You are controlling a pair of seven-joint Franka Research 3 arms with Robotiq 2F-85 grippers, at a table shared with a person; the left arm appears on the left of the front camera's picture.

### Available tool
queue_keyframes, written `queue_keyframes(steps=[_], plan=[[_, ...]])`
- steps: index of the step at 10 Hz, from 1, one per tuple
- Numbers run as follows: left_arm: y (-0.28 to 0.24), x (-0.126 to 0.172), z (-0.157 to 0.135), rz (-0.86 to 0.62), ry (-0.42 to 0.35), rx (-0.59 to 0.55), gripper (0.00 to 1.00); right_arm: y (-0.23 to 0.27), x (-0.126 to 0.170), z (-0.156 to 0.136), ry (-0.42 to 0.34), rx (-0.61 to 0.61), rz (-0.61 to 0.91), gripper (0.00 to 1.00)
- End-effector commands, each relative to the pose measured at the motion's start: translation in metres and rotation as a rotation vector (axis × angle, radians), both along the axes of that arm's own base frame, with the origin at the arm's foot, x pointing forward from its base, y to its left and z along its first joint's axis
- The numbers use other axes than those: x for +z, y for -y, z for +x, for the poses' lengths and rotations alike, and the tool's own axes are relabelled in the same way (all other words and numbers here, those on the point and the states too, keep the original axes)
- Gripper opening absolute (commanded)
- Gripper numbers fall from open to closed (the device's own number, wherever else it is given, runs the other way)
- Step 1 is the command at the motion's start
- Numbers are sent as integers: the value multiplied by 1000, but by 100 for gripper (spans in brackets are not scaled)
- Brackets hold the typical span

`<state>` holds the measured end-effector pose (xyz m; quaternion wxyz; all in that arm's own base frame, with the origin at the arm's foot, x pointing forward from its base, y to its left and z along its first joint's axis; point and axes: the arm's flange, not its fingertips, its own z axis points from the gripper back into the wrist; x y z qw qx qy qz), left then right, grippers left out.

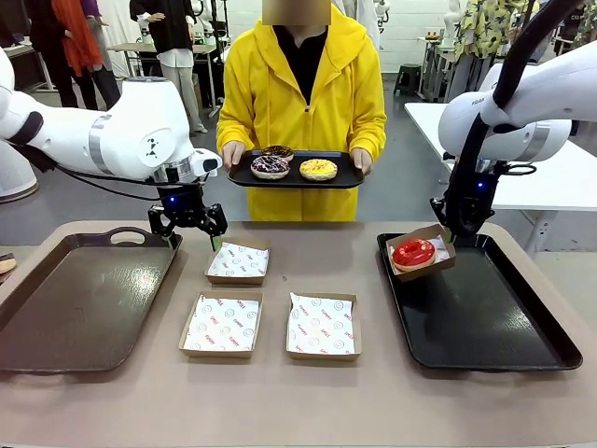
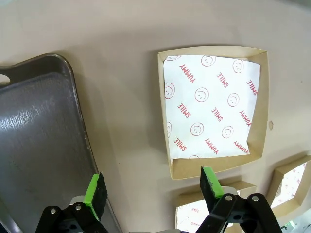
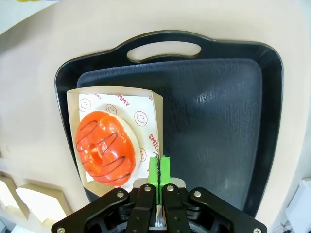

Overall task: Individually package the donuts and arrange them on the tray.
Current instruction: Place the picked Paper togo box on the Handle tray while simultaneously picking up another Paper togo box from the table with the other hand.

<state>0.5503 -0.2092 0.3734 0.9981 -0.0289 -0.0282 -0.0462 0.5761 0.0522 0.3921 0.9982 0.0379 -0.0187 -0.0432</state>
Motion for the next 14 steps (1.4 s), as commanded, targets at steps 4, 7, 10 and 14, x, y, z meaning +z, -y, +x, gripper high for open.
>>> queue_keyframes(steps=[4,7,10,14], plan=[[12,-27,21,47,10,91,100,-10,-5,11,5,-10,-12,1],[16,-33,27,54,8,91,100,-9,-6,10,-3,-7,-15,1],[16,-36,29,61,7,76,100,-8,-8,12,-5,-9,-14,1],[21,-40,30,63,1,53,100,-3,-12,15,-9,-11,-6,1]])
